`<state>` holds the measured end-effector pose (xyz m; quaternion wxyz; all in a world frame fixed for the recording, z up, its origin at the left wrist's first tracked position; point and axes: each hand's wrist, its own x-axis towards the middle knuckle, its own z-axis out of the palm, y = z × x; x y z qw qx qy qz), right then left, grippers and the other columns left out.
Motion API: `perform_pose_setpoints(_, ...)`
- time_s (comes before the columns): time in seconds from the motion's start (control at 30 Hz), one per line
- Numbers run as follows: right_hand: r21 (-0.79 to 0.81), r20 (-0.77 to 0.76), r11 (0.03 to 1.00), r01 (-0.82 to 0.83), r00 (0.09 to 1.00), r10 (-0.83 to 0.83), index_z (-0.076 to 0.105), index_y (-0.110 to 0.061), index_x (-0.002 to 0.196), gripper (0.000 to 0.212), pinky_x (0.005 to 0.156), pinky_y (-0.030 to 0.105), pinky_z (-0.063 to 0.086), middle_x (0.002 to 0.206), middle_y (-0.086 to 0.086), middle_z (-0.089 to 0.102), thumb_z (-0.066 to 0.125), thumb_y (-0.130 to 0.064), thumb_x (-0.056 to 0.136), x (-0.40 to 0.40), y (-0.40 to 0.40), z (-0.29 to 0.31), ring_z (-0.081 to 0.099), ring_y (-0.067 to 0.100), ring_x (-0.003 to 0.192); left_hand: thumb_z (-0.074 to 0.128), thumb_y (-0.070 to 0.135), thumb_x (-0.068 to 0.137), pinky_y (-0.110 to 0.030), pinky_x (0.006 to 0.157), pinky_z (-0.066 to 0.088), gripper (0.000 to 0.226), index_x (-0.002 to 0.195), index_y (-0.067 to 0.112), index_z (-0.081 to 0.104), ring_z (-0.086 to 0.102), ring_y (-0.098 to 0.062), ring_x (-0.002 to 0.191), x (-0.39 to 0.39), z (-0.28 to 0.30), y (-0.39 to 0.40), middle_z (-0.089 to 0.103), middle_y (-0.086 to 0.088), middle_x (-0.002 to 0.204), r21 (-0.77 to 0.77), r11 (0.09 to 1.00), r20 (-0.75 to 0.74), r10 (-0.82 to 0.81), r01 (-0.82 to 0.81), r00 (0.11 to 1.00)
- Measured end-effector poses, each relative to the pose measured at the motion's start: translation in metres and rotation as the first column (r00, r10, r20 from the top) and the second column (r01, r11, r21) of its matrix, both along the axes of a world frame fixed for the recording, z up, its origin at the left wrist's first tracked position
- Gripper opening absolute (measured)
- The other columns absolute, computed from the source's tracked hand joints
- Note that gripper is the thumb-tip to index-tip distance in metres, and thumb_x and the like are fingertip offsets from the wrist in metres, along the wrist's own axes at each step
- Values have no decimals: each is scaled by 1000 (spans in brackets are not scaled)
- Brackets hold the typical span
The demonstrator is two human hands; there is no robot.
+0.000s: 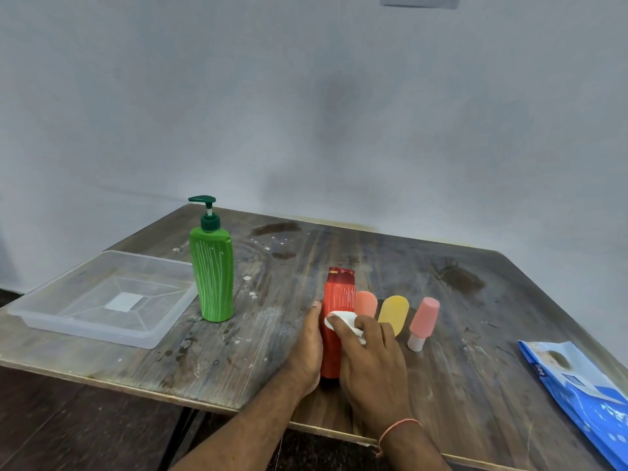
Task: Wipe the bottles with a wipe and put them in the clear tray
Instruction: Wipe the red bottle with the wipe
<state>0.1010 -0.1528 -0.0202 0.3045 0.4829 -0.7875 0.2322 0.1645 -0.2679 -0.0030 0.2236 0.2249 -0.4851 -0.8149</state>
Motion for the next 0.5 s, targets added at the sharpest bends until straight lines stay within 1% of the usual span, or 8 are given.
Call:
perform_pose_setpoints(0.1, -43, 20, 998, 36, 999, -35, 60, -30, 139, 41, 75, 44, 60, 122, 4, 59, 46, -28, 100, 0, 1, 1, 54, 27, 99, 19, 60, 109, -40, 91, 60, 74, 133, 8, 66, 73, -32, 113, 0, -1, -1, 75, -19, 119, -16, 1000, -8, -3, 3, 1000)
perform_pose_setpoints(0.2, -21, 9, 999, 34, 999, -34, 58, -32, 144, 47, 75, 42, 56, 123, 2, 56, 48, -26, 99, -1, -1, 2, 51, 25, 99, 19, 57, 109, -36, 85, 61, 71, 127, 9, 69, 76, -28, 106, 0, 0, 1, 77, -18, 114, -26, 1000, -15, -14, 13, 1000)
perform_pose_setpoints(0.3, 1, -24, 1000, -1, 1000, 1, 61, -33, 143, 46, 76, 43, 56, 124, 2, 55, 49, -27, 98, 0, -2, 0, 54, 27, 101, 21, 62, 107, -41, 88, 60, 76, 129, 6, 68, 75, -31, 107, 0, -1, 1, 76, -20, 115, -21, 1000, -11, -10, 10, 1000)
perform_pose_setpoints(0.4, -43, -9, 999, 22, 1000, -22, 60, -32, 138, 43, 76, 45, 58, 124, 3, 57, 55, -24, 97, -1, -1, 0, 53, 27, 101, 19, 63, 107, -45, 95, 59, 75, 133, 10, 66, 73, -32, 112, -1, -1, 1, 76, -19, 119, -35, 999, 4, -6, 6, 1000)
perform_pose_setpoints(0.5, -68, 16, 997, 39, 999, -38, 57, -31, 143, 47, 76, 44, 56, 123, 3, 57, 52, -22, 97, -3, -3, 0, 51, 27, 99, 19, 60, 108, -42, 96, 58, 73, 136, 10, 64, 72, -30, 115, -2, 0, 3, 76, -16, 121, -35, 999, 6, 3, -3, 1000)
